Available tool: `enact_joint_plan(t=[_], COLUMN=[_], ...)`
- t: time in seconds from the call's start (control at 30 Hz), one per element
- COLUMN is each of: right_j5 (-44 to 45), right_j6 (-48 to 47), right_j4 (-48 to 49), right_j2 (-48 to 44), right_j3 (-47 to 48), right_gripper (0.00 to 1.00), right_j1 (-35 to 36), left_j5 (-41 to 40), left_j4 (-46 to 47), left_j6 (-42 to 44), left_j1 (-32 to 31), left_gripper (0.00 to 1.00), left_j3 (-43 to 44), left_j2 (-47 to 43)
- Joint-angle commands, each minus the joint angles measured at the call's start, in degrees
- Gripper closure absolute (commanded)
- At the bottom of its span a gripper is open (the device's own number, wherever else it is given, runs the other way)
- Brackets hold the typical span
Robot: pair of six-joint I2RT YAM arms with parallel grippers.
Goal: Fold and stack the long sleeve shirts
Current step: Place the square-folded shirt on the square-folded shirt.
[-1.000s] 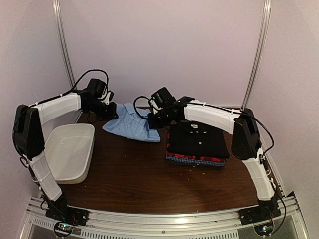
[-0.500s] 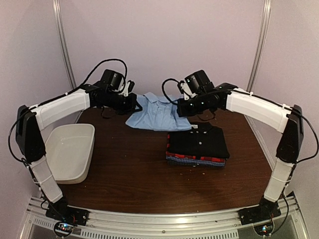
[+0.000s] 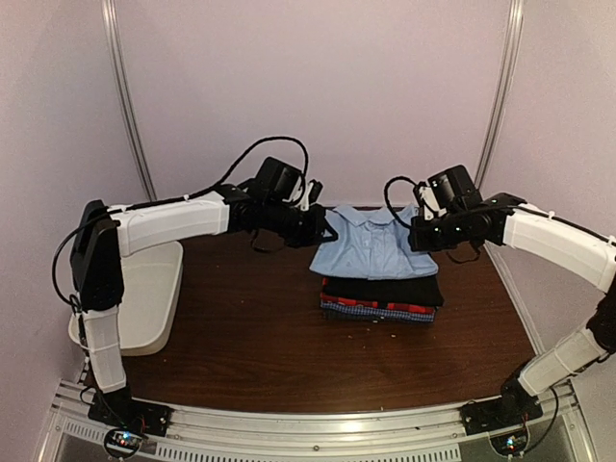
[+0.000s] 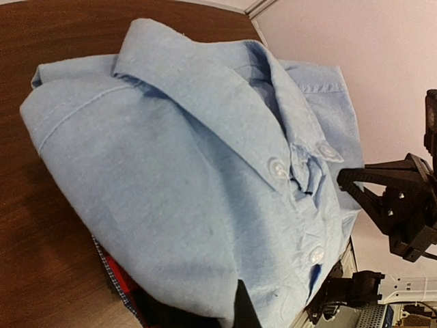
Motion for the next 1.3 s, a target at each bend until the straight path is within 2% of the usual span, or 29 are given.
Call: enact_joint_plan(t=[0.0,0.47,0.67,0.8,1.0,1.13,1.27], right_j5=[2.27,1.06,4.89,4.8,5.37,5.59,4.94], right_j6=[0.98,1.04,1.46,1.77,1.53,1.2,0.73], right_j4=[1.6,2.89,2.79,3.24,2.7,1.4,0.07], right_j2=[-4.62,-6.11,-6.13,-6.37,-6.9,-7.54,-8.84], right_j3=[-4.06,-10.48,-14.41,-17.08,-17.52,-16.89,-16.38], right_gripper=[1.0,1.0,0.99,0.89,0.72,0.66,0.64], right_j1=[-2.44,-5.76,-6.88,-7.39,-7.67,-7.69,-7.67], left_j5=[2.31,1.64,1.97,0.87,-2.6,-6.5,-7.54], left_j4=[4.39,4.35,4.25,4.32,2.99,2.01,1.37], left_j6=[-2.48,-2.82,-2.76,-2.76,-2.41,-1.52,-1.27], left_j1=[-2.28,-2.74,-2.74,-2.65,-2.65,-2.41,-1.8], left_gripper=[1.0,1.0,1.0,1.0,0.83,0.75,0.72], left_j3=[3.7,2.88,1.53,0.25,-0.99,-3.23,-4.62], left_j2=[2.57,6.12,9.66,10.12,8.45,6.52,6.18])
